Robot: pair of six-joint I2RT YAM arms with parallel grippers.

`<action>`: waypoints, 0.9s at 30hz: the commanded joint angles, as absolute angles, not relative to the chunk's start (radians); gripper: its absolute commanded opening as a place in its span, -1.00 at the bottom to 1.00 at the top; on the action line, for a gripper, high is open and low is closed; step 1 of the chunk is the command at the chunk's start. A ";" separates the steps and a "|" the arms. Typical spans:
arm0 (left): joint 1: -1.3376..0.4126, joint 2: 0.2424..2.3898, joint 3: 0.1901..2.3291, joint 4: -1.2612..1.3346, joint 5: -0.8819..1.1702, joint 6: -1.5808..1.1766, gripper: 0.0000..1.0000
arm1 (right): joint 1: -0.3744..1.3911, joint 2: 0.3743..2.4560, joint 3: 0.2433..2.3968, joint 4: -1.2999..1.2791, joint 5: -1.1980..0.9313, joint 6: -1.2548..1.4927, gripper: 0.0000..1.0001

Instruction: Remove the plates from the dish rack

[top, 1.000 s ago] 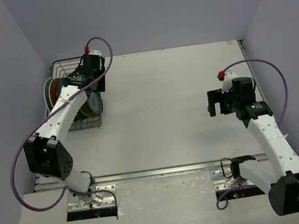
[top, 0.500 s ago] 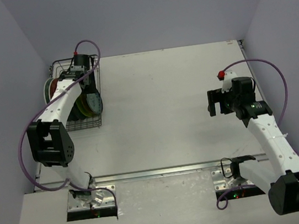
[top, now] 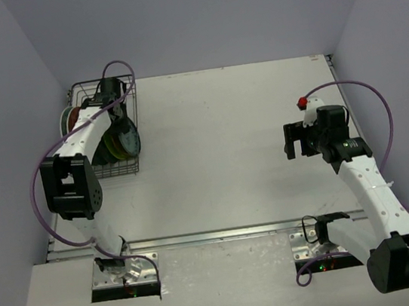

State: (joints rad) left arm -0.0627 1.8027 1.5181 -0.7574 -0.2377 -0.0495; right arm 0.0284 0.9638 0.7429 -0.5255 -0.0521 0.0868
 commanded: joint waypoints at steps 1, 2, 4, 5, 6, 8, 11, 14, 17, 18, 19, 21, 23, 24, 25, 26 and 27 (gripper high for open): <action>-0.058 1.769 1.546 -0.743 -0.216 -0.058 -0.78 | 0.027 0.960 0.790 -0.512 -0.048 0.100 0.98; -0.057 1.761 1.545 -0.741 -0.223 -0.055 -0.86 | 0.028 0.959 0.793 -0.512 -0.049 0.101 0.97; -0.057 1.736 1.542 -0.737 -0.236 -0.053 -1.00 | 0.026 0.956 0.799 -0.515 -0.052 0.101 0.98; -0.057 1.728 1.540 -0.736 -0.243 -0.052 -1.00 | 0.025 0.956 0.800 -0.517 -0.052 0.101 0.98; -0.058 1.714 1.542 -0.735 -0.252 -0.050 -1.00 | 0.026 0.955 0.803 -0.518 -0.052 0.100 0.97; -0.058 1.693 1.549 -0.734 -0.265 -0.041 -1.00 | 0.026 0.952 0.805 -0.523 -0.055 0.099 0.98; -0.058 1.658 1.604 -0.752 -0.304 -0.024 -1.00 | 0.026 0.944 0.811 -0.523 -0.060 0.095 0.98; -0.059 1.622 1.662 -0.765 -0.329 -0.010 -1.00 | 0.027 0.937 0.825 -0.521 -0.071 0.091 0.98; -0.061 1.591 1.733 -0.780 -0.328 0.019 -1.00 | 0.026 0.936 0.848 -0.525 -0.104 0.086 0.98; -0.061 1.580 1.745 -0.781 -0.313 0.034 -1.00 | 0.026 0.938 0.860 -0.526 -0.121 0.085 0.98; -0.061 1.562 1.749 -0.777 -0.270 0.048 -1.00 | 0.026 0.940 0.870 -0.526 -0.149 0.085 0.98; -0.062 1.508 1.738 -0.756 -0.076 0.093 -1.00 | 0.026 0.947 0.895 -0.526 -0.233 0.092 0.98; -0.066 1.456 1.706 -0.736 0.082 0.124 -1.00 | 0.028 0.956 0.914 -0.522 -0.322 0.104 0.97; -0.074 1.438 1.684 -0.734 0.180 0.138 -1.00 | 0.028 0.962 0.927 -0.514 -0.388 0.118 0.98; -0.083 1.415 1.657 -0.732 0.258 0.155 -1.00 | 0.028 0.971 0.940 -0.505 -0.443 0.135 0.98; -0.098 1.409 1.648 -0.737 0.292 0.161 -1.00 | 0.031 0.981 0.952 -0.496 -0.470 0.146 0.96; -0.141 1.393 1.623 -0.751 0.385 0.179 -1.00 | 0.036 0.998 0.967 -0.473 -0.546 0.180 0.92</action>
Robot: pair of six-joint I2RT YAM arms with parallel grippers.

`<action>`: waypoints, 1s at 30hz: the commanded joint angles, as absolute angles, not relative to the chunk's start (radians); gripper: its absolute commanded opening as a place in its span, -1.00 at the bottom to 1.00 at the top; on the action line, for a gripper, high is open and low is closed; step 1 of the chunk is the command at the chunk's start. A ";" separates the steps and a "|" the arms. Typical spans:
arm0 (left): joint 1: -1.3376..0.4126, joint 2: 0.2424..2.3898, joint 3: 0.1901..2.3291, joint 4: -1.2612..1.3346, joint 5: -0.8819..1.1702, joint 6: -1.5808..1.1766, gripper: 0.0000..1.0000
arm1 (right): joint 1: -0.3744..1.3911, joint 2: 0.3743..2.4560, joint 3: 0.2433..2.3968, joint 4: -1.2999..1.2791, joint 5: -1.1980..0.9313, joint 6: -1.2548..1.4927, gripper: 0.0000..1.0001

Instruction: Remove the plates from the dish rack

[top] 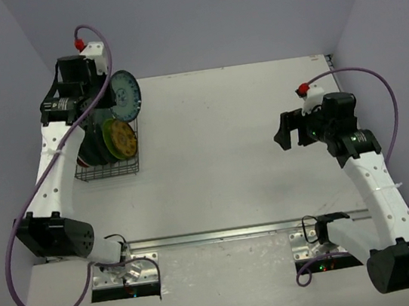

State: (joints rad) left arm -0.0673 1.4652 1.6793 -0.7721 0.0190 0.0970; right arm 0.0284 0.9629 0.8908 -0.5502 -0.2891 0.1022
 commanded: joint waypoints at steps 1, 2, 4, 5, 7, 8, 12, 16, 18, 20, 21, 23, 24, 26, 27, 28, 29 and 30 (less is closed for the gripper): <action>-0.196 1.386 1.607 -0.758 0.451 0.186 -1.00 | 0.047 1.007 0.976 -0.458 -0.597 0.211 0.89; -0.230 1.380 1.592 -0.757 0.477 0.190 -1.00 | 0.056 1.017 0.985 -0.444 -0.619 0.231 0.86; -0.301 1.366 1.540 -0.739 0.519 0.179 -1.00 | 0.099 1.051 1.014 -0.420 -0.622 0.249 0.78; -0.337 1.359 1.513 -0.730 0.540 0.174 -1.00 | 0.121 1.069 1.029 -0.409 -0.622 0.257 0.74; -0.361 1.361 1.484 -0.729 0.597 0.174 -1.00 | 0.149 1.091 1.050 -0.403 -0.611 0.259 0.69; -0.366 1.377 1.475 -0.736 0.634 0.176 -1.00 | 0.182 1.115 1.076 -0.407 -0.605 0.251 0.63; -0.378 1.403 1.469 -0.744 0.721 0.173 -1.00 | 0.261 1.179 1.106 -0.406 -0.604 0.236 0.36; -0.390 1.438 1.474 -0.755 0.759 0.178 -1.00 | 0.319 1.231 1.098 -0.382 -0.592 0.208 0.07; -0.392 1.452 1.471 -0.757 0.780 0.181 -1.00 | 0.359 1.250 1.101 -0.381 -0.584 0.198 0.00; -0.399 1.464 1.470 -0.760 0.793 0.188 -1.00 | 0.387 1.272 1.110 -0.380 -0.570 0.186 -0.03; -0.404 1.469 1.470 -0.762 0.799 0.190 -1.00 | 0.402 1.290 1.119 -0.383 -0.561 0.180 -0.03; -0.406 1.481 1.470 -0.764 0.801 0.190 -1.00 | 0.410 1.305 1.130 -0.384 -0.563 0.179 -0.03; -0.409 1.487 1.471 -0.765 0.797 0.190 -1.00 | 0.417 1.324 1.144 -0.386 -0.570 0.182 -0.03; -0.410 1.494 1.468 -0.765 0.795 0.192 -1.00 | 0.424 1.342 1.157 -0.381 -0.580 0.190 -0.04; -0.410 1.501 1.465 -0.765 0.795 0.192 -1.00 | 0.430 1.357 1.168 -0.377 -0.582 0.195 -0.06; -0.410 1.503 1.463 -0.764 0.798 0.192 -1.00 | 0.431 1.363 1.173 -0.374 -0.583 0.198 -0.08; -0.410 1.503 1.462 -0.761 0.800 0.192 -1.00 | 0.434 1.376 1.179 -0.373 -0.587 0.202 -0.18; -0.410 1.504 1.462 -0.760 0.802 0.192 -1.00 | 0.434 1.382 1.184 -0.371 -0.590 0.203 -0.34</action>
State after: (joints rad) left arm -0.4007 1.5086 1.4506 -0.7976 0.7519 0.1763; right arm 0.4240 1.3624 1.1178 -0.4234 -0.5751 0.2044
